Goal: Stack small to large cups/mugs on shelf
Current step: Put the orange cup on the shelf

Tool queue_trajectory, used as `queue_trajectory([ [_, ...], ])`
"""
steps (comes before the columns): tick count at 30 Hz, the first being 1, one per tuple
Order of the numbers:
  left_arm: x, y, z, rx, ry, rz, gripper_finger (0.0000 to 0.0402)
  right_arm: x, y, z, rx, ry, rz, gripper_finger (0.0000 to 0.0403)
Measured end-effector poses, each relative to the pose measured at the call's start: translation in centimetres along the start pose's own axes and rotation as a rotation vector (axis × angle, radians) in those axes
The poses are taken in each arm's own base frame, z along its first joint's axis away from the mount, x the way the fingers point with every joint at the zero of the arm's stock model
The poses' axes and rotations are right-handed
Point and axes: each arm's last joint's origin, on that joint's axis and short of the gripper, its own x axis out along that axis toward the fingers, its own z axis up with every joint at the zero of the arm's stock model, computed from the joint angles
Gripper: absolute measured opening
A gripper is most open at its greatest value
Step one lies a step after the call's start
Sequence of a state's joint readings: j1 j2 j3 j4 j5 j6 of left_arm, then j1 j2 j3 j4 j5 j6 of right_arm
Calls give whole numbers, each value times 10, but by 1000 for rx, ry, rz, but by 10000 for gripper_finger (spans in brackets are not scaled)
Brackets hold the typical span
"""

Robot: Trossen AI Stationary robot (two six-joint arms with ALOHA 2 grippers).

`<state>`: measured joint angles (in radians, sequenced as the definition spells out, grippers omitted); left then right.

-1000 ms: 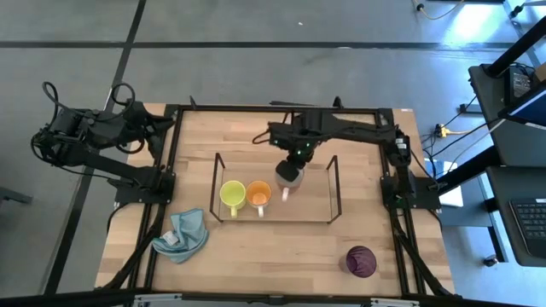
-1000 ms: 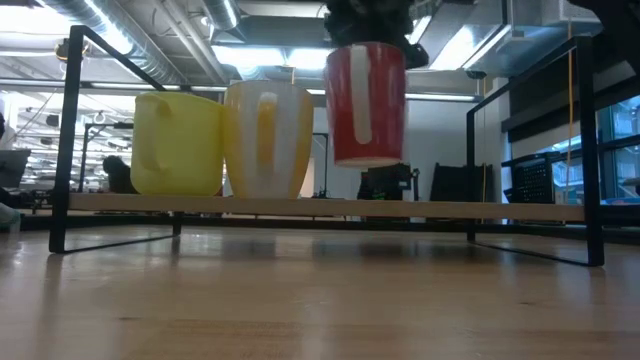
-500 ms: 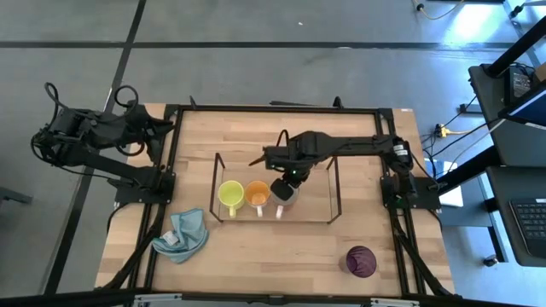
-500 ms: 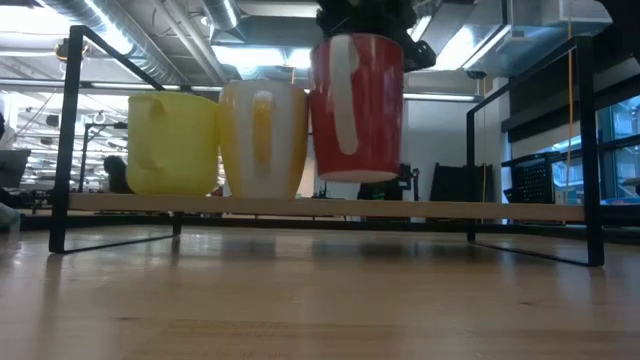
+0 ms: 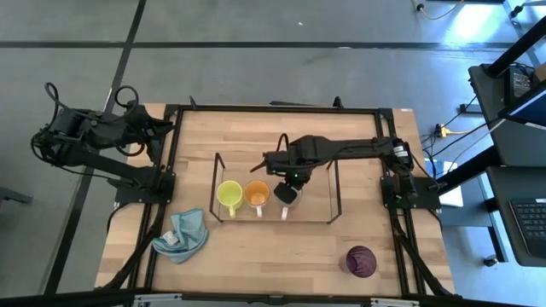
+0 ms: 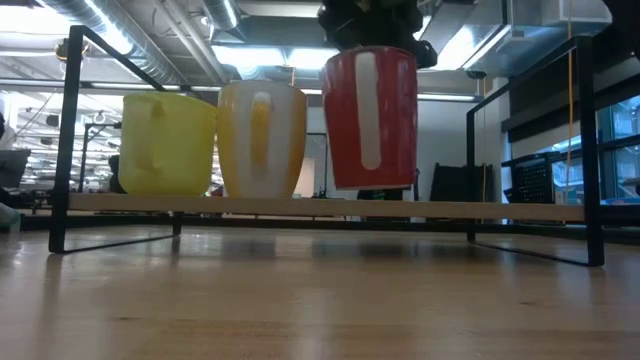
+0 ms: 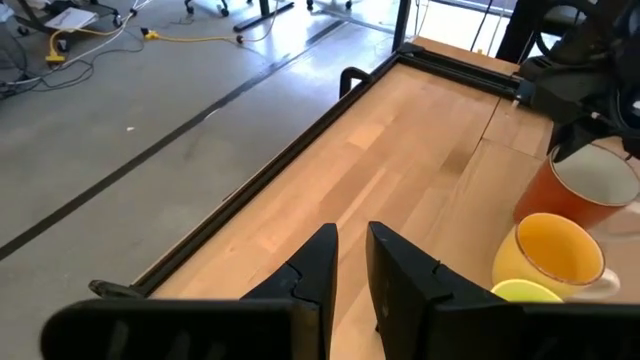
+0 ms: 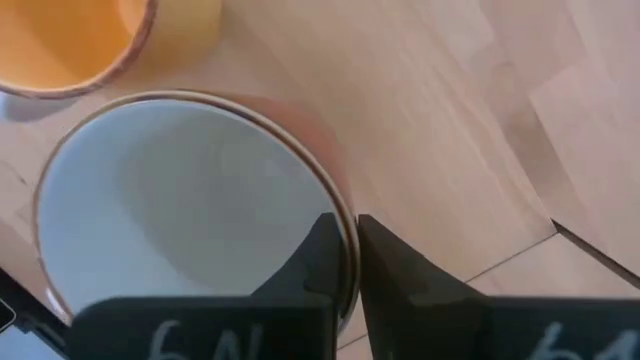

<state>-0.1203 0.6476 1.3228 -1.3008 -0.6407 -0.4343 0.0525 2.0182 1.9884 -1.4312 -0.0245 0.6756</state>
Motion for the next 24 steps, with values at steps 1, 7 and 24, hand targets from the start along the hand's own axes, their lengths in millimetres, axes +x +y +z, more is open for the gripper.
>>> queue_trajectory([
  [1,0,0,0,0,0,0,51,0,0,0,-1,1,1,22],
  [7,0,0,0,-6,-1,0,51,0,1,-1,-26,16,21,38],
  [24,0,0,0,-29,-2,0,51,0,4,3,-51,-17,53,48],
])
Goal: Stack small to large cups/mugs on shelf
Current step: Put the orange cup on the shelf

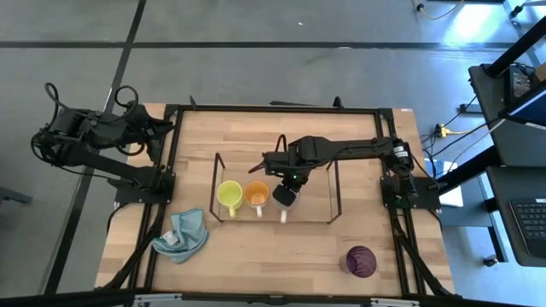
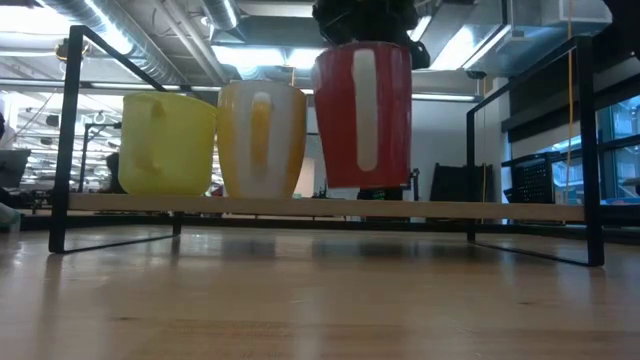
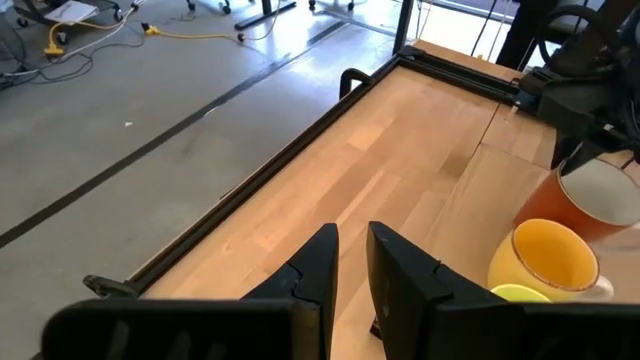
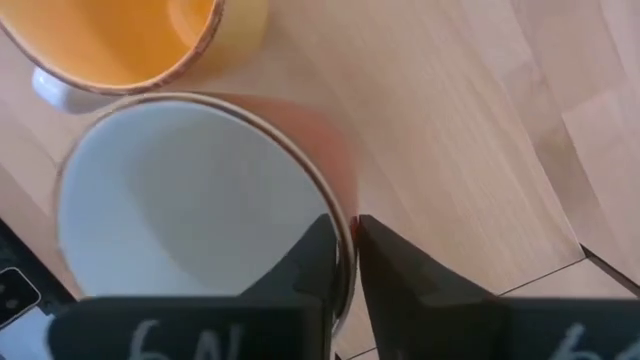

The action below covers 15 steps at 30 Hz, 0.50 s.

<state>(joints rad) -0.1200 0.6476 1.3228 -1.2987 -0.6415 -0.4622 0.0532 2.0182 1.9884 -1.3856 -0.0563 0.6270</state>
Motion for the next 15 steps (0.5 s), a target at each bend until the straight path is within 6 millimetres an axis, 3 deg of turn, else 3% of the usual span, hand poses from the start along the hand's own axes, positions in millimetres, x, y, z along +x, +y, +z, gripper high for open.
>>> queue_trajectory([
  [10,0,0,0,-1,0,0,51,1,0,0,-8,-5,2,59],
  [15,0,0,0,-1,0,0,51,22,-3,-3,2,56,11,59],
])
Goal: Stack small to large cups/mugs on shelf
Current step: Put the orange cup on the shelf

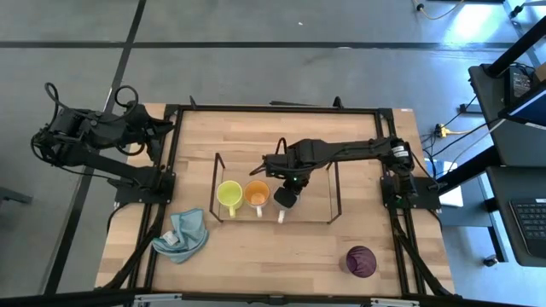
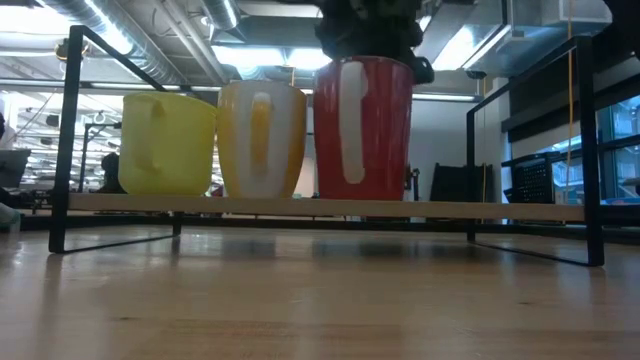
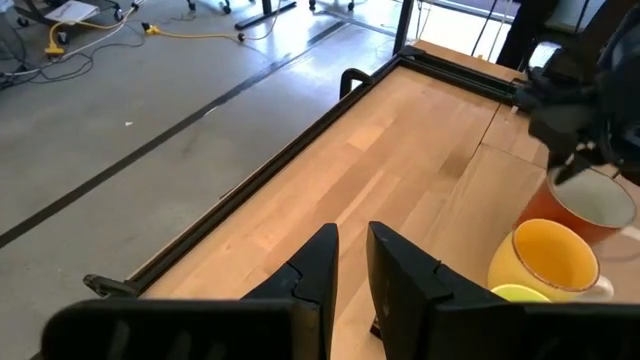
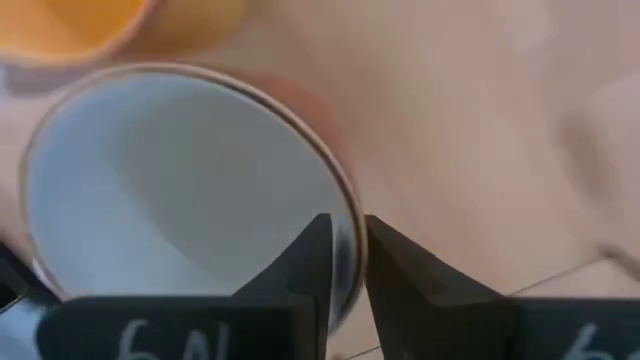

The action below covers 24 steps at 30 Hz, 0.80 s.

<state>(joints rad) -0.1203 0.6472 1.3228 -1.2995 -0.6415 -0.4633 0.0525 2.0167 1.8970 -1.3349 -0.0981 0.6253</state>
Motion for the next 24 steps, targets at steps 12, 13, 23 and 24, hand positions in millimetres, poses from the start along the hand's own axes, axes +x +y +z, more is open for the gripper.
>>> queue_trajectory([
  [12,0,0,0,-5,-2,4,51,-3,2,5,-6,-25,47,60],
  [13,0,0,0,-5,-2,3,51,-5,1,7,-7,-44,44,60],
  [23,0,0,0,-26,-2,3,51,-6,-5,7,-33,-22,20,60],
  [24,0,0,0,-26,-2,3,51,-6,-5,7,-35,-22,20,60],
])
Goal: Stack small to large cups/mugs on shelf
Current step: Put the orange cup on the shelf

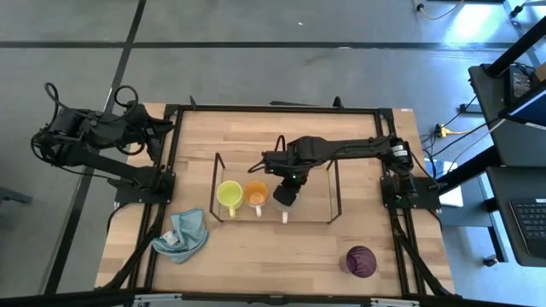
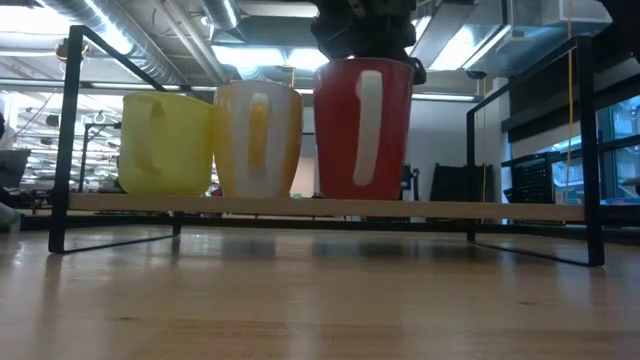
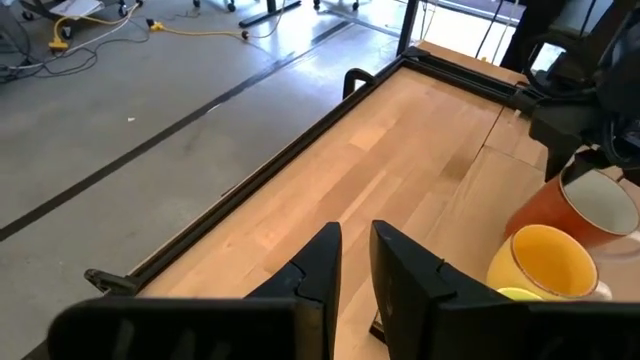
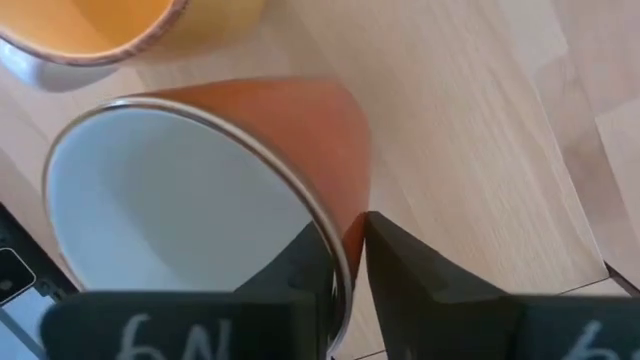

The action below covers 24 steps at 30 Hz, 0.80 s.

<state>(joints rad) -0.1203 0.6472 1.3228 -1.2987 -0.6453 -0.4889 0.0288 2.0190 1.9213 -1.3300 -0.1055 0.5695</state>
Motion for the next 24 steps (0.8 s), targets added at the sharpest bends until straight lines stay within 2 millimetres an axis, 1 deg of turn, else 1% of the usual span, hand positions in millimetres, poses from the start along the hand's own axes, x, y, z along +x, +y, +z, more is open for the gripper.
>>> queue_trajectory([
  [6,0,0,0,-2,0,0,51,0,-1,1,-18,-13,-17,61],
  [9,0,0,0,-2,0,0,51,0,-1,1,-25,-14,-17,68],
  [12,0,0,0,-2,0,0,51,0,-2,2,-21,-15,-18,85],
  [19,0,0,0,-2,0,0,51,-1,-9,6,4,-17,-19,140],
  [24,0,0,0,-2,0,0,51,-1,-9,6,-4,-18,-21,154],
])
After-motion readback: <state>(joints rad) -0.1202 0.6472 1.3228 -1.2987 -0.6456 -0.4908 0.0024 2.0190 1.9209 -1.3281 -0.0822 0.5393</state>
